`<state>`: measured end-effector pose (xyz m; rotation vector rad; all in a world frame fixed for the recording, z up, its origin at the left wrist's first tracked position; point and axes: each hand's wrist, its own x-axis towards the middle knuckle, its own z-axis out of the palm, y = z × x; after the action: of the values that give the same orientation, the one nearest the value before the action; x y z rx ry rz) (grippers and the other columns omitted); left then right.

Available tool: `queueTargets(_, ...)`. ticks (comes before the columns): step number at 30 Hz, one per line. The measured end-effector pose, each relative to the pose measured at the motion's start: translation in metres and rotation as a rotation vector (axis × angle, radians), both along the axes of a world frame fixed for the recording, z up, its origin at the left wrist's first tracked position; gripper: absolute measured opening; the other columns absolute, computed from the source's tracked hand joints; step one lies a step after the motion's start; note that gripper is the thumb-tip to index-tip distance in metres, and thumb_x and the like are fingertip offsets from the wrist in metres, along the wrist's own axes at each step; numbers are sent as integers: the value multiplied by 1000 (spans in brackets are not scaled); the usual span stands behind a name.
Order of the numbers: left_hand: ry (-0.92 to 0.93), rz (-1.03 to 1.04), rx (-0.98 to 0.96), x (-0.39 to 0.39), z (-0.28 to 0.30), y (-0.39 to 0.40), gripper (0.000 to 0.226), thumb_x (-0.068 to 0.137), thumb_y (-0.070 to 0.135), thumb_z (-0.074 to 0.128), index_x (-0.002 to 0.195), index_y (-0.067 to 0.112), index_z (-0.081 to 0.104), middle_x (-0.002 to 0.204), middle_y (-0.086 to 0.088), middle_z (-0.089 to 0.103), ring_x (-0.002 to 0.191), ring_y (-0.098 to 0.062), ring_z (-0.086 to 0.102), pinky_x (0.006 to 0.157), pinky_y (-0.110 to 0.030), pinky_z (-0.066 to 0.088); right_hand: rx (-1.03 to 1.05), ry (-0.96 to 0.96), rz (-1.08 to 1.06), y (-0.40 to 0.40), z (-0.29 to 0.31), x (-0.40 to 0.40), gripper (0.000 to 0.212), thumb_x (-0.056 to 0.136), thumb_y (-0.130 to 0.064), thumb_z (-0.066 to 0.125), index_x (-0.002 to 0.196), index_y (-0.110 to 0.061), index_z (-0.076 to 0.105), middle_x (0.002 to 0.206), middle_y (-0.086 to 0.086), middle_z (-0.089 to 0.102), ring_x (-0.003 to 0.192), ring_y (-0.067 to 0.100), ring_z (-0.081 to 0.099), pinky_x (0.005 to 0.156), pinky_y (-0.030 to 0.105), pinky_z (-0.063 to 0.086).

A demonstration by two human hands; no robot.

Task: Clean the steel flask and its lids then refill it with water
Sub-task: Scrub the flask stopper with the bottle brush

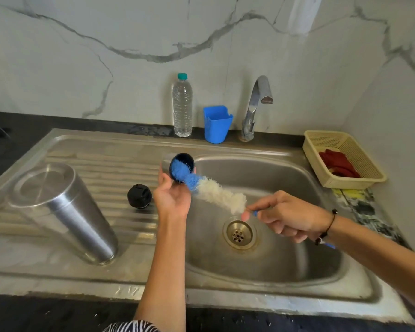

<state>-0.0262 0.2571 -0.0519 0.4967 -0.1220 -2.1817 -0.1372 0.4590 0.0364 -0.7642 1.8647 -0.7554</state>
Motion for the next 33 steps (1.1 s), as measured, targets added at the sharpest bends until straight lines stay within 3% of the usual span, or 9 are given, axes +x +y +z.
queueTargets(3,-89,-159,-88,5,-1,1,23,93,20,46,112,24,59,128,-20,55,124,-38,49,107,-54,35,-65,388,20,5,0,-4,34,94,-7,43,109,-25,69,44,-10,43,36,5,33,37,18,32)
queueTargets(8,-381,-250,-180,5,2,-9,26,89,42,54,91,16,54,126,-18,57,122,-33,54,100,-45,45,95,1333,267,12,5,2,41,95,-38,39,136,-34,33,97,-3,65,84,24,63,61,29,43)
queueTargets(13,-320,-214,-101,-2,4,-7,23,92,31,59,81,13,50,135,-24,51,117,-33,57,98,-48,47,-315,1708,209,4,0,1,14,69,1,60,76,-11,57,58,3,51,47,23,48,42,21,20)
queueTargets(16,-225,-168,-56,-4,7,-8,20,94,30,56,97,10,52,126,-23,54,117,-34,56,86,-47,52,-207,1455,130,-3,2,5,10,81,-3,56,76,-12,57,57,2,54,48,25,52,43,23,27)
queueTargets(20,-129,-137,-151,-5,14,-12,16,93,27,55,92,11,54,115,-18,57,117,-35,57,93,-50,50,-103,400,-91,-3,4,-2,28,95,-12,45,74,-11,64,54,-2,54,42,6,46,41,19,37)
queueTargets(23,-113,-128,-190,-6,16,-11,17,96,22,51,82,14,51,102,-14,58,115,-34,57,99,-54,44,-78,911,12,0,0,-5,23,95,-20,46,81,-15,63,64,0,61,59,18,59,52,28,45)
queueTargets(27,-111,-105,-187,-7,13,-10,21,98,23,49,79,14,50,91,-10,56,106,-30,60,95,-50,48,-291,1778,88,3,6,-6,10,85,-11,57,76,-11,62,59,3,54,46,24,51,42,23,23)
queueTargets(30,-145,-77,-167,-7,11,-11,21,97,23,50,79,14,50,97,-14,55,110,-33,57,99,-51,45,-309,1755,178,2,1,-2,15,72,-2,71,77,-11,60,59,2,52,44,24,49,40,22,20)
queueTargets(33,-86,-72,-156,-6,6,-10,12,90,20,56,82,13,52,103,-16,55,110,-33,57,100,-52,44,-101,1085,126,-1,6,10,10,88,-12,58,80,-17,62,59,-2,57,47,19,53,41,22,32)
